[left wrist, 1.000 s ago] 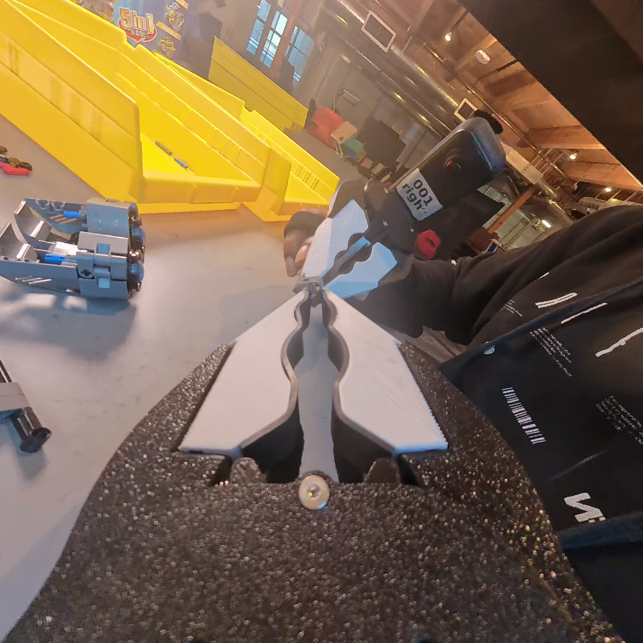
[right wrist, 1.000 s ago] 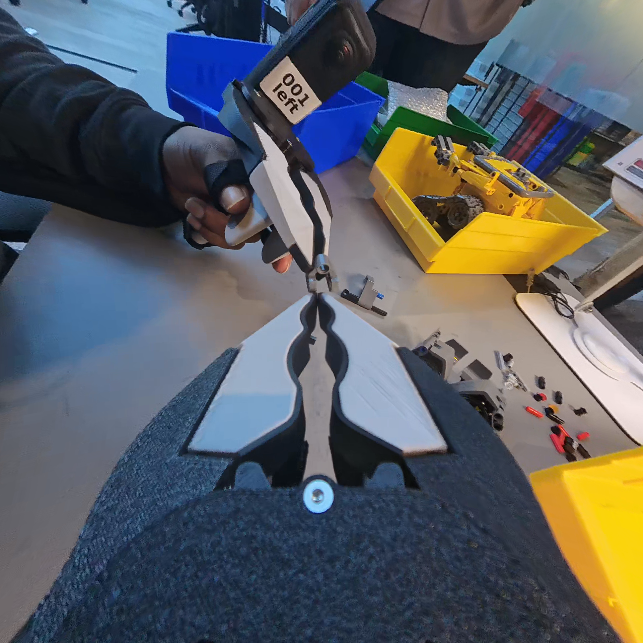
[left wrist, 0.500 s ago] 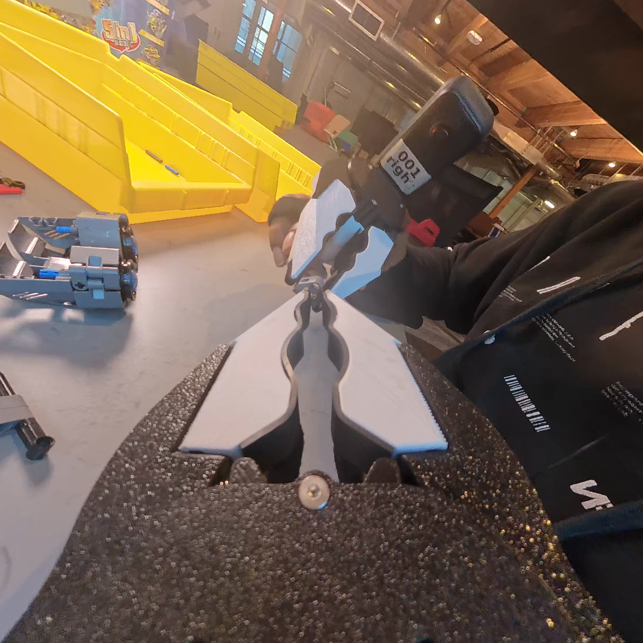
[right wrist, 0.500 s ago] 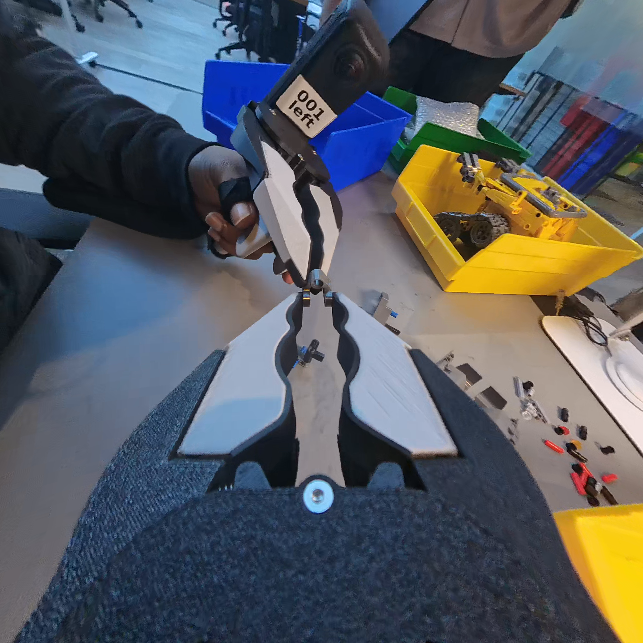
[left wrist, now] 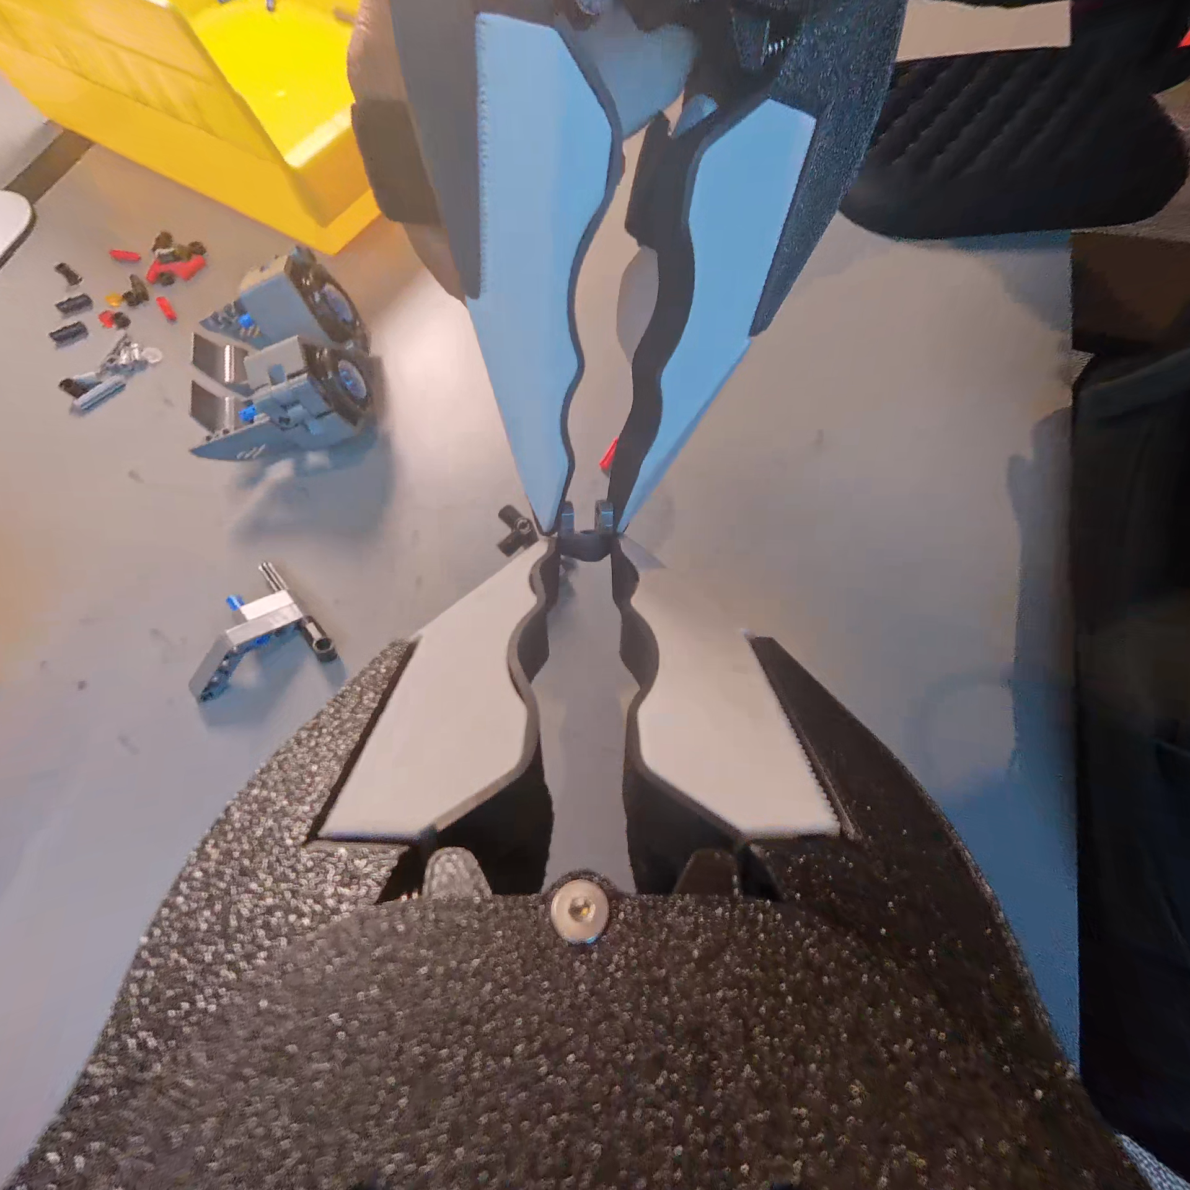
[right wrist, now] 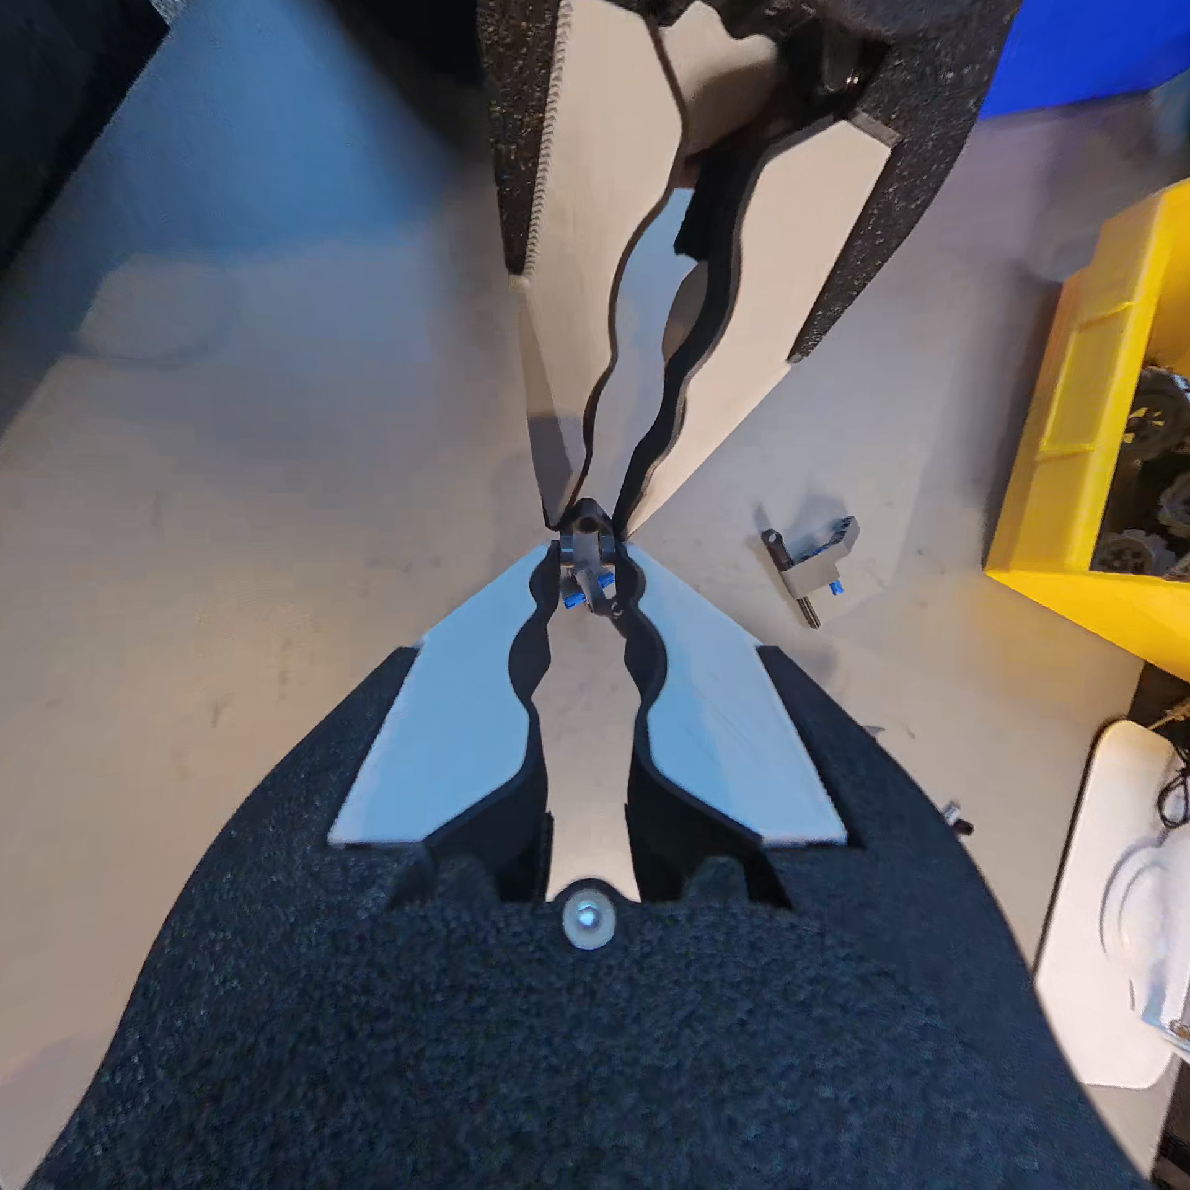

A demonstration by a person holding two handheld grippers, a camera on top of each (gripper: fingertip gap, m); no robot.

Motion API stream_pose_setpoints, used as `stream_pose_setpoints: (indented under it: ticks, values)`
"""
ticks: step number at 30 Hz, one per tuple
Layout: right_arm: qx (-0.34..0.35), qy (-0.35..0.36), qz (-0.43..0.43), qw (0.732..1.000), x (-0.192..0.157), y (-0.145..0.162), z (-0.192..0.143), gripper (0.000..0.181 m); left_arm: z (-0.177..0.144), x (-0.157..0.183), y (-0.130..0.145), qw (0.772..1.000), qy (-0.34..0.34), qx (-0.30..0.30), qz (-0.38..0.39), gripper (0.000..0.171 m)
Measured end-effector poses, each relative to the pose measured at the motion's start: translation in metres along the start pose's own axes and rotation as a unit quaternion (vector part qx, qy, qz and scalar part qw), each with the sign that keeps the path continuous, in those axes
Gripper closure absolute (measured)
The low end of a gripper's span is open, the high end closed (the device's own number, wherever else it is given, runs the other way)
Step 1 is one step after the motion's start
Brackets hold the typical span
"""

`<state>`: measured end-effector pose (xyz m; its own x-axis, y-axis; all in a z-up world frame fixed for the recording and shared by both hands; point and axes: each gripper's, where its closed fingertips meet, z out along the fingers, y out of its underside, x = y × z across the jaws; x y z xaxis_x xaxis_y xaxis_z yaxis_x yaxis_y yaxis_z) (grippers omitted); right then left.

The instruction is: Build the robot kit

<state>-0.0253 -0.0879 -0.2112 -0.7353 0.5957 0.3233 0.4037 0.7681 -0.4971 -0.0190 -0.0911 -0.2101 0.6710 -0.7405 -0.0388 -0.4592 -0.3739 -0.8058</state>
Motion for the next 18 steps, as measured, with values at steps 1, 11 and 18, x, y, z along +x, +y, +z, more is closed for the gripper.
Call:
stream_pose_setpoints:
  ticks: [1,11,18]
  values:
    - [-0.001,-0.005,0.004,1.0,0.0,0.0,0.002,0.167,0.0,0.0,0.002,1.0,-0.006,-0.004,-0.006,0.157]
    - [-0.015,-0.027,0.052,0.998,0.0,0.031,0.006,0.153,0.015,-0.004,0.031,0.991,-0.04,-0.056,-0.115,0.157]
    - [-0.002,-0.042,0.078,0.996,0.011,0.048,0.013,0.157,0.026,-0.006,0.041,0.983,-0.043,-0.096,-0.15,0.157]
